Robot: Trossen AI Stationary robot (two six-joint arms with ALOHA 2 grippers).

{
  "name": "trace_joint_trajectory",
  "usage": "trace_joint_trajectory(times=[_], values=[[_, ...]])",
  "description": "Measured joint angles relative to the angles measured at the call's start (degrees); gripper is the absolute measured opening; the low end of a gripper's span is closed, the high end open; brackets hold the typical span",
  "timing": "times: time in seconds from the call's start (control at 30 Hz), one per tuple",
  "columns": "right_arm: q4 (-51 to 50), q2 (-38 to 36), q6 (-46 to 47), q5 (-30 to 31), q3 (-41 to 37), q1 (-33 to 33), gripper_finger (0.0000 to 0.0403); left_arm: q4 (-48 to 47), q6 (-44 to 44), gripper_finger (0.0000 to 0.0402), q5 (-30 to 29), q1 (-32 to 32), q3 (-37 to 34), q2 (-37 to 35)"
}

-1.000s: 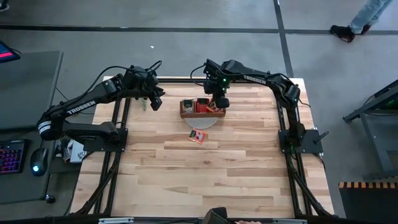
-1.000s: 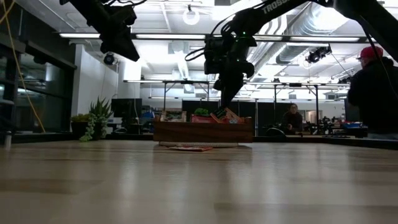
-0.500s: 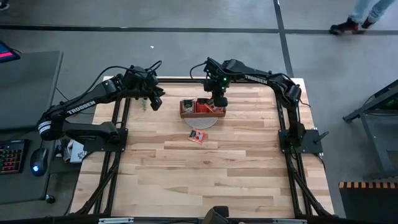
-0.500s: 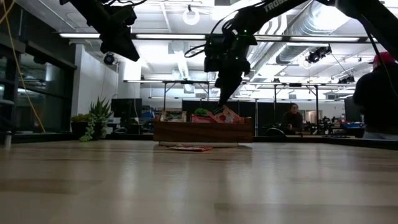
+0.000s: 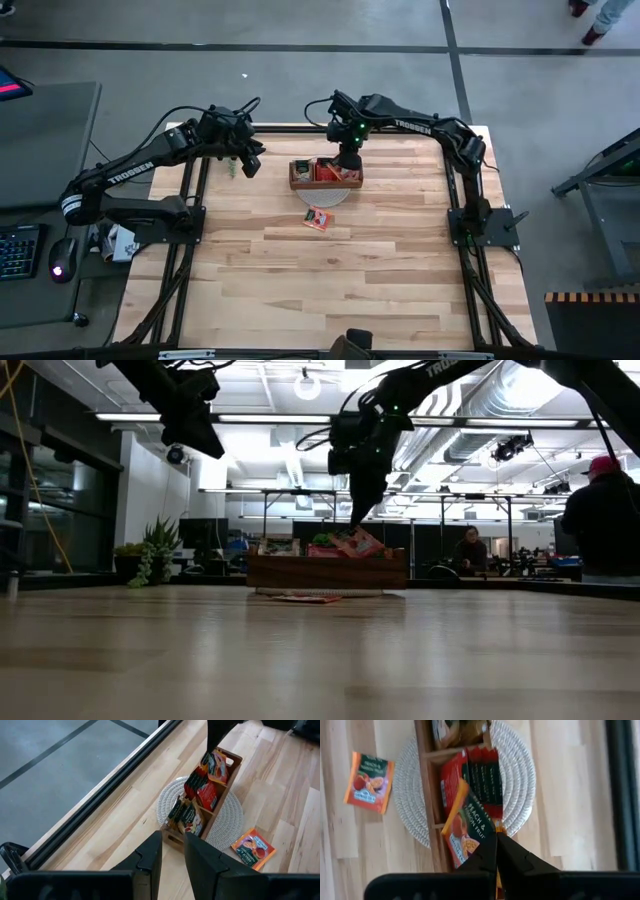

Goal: Pick & Place Tea
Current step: Put the orange tea bag in the right section of the wooden organizer

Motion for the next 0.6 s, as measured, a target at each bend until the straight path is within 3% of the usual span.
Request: trace_joint_trajectory(times=[0.37,0.6], values=[[4.3,-7.0,3.5,-0.8,-2.7,-2.0,0.0000,0.0,0.0,0.0078,0.0,0.0,0.0,0.0],[20.5,-16.8,10.4,1.3,-18.8,-1.0,0.0000,0.0,-0.5,0.0078,0.0,0.0,0.0,0.0]])
